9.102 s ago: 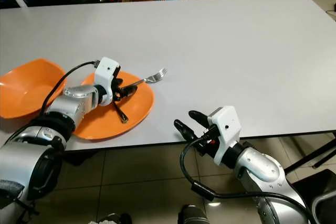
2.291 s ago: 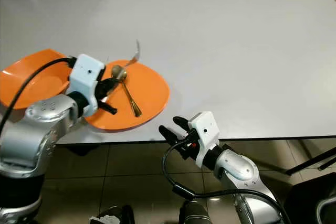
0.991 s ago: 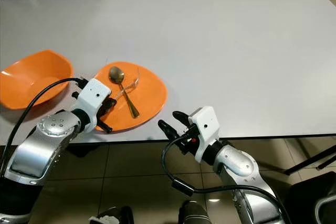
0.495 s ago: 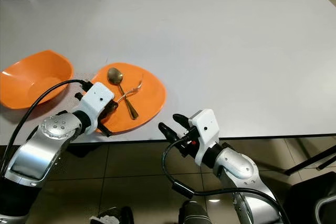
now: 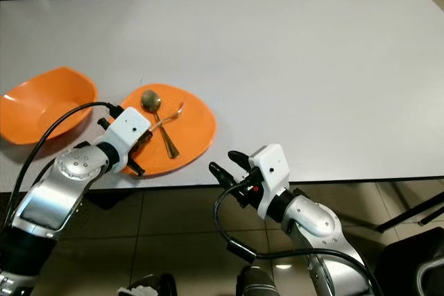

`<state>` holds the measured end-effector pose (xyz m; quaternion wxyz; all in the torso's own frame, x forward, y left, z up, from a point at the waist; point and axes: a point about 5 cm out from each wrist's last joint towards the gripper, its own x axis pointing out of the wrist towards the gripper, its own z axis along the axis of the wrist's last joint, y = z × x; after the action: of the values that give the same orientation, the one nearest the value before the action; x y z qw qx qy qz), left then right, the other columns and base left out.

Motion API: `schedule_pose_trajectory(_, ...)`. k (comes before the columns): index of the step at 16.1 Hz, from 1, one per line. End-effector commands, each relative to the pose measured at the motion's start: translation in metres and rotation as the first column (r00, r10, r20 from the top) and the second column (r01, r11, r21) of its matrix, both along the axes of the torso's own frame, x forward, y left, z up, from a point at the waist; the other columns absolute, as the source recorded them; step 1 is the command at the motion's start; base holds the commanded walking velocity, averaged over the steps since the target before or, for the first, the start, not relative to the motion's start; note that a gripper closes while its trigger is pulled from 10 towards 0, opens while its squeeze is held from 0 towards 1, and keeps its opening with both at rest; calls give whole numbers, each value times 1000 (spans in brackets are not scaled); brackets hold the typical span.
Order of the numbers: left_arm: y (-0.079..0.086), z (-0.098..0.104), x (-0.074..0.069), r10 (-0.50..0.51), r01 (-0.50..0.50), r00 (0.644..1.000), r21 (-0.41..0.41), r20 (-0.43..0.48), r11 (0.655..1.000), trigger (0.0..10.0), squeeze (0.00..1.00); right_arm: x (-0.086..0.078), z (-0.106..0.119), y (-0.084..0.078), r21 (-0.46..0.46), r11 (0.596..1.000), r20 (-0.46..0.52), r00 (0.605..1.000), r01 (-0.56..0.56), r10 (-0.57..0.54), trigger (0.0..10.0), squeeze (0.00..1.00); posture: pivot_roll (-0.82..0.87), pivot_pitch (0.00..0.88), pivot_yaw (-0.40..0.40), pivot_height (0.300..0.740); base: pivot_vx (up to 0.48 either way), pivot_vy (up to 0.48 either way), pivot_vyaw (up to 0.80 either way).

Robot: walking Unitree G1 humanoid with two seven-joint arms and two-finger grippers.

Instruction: Setting the table

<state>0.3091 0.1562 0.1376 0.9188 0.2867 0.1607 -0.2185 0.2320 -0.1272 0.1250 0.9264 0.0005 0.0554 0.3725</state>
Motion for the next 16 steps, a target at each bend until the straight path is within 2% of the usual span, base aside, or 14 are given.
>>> schedule_pose_trajectory(1,9,-22,-4,41,-37,995,50,-92,998,10000,627,-2,3,1,7,1000,6,1000,-6,6,10000,0,-213,162,65,740,0,0,0)
schedule_pose_trajectory(2,10,-23,-3,45,-40,995,54,-92,998,10000,769,-2,3,1,7,1000,6,1000,-6,6,10000,0,-214,164,65,740,0,0,0)
schedule_pose_trajectory(3,11,-26,0,50,-45,994,60,-93,997,10000,1000,-2,3,2,7,1000,5,1000,-6,6,10000,0,-214,164,65,740,0,0,0)
schedule_pose_trajectory(9,12,-35,7,57,-49,994,85,-94,995,10000,1000,-2,2,1,3,1000,2,1000,-8,8,10000,0,-219,167,63,740,0,0,0)
schedule_pose_trajectory(13,4,-16,13,26,-24,999,79,-22,997,10000,1000,-2,2,1,1,1000,4,1000,-9,9,10000,0,-219,167,64,740,0,0,0)
schedule_pose_trajectory(16,0,-10,11,7,-6,1000,53,-24,999,10000,1000,-2,2,1,0,1000,2,1000,-12,12,10000,0,-218,166,64,740,0,0,0)
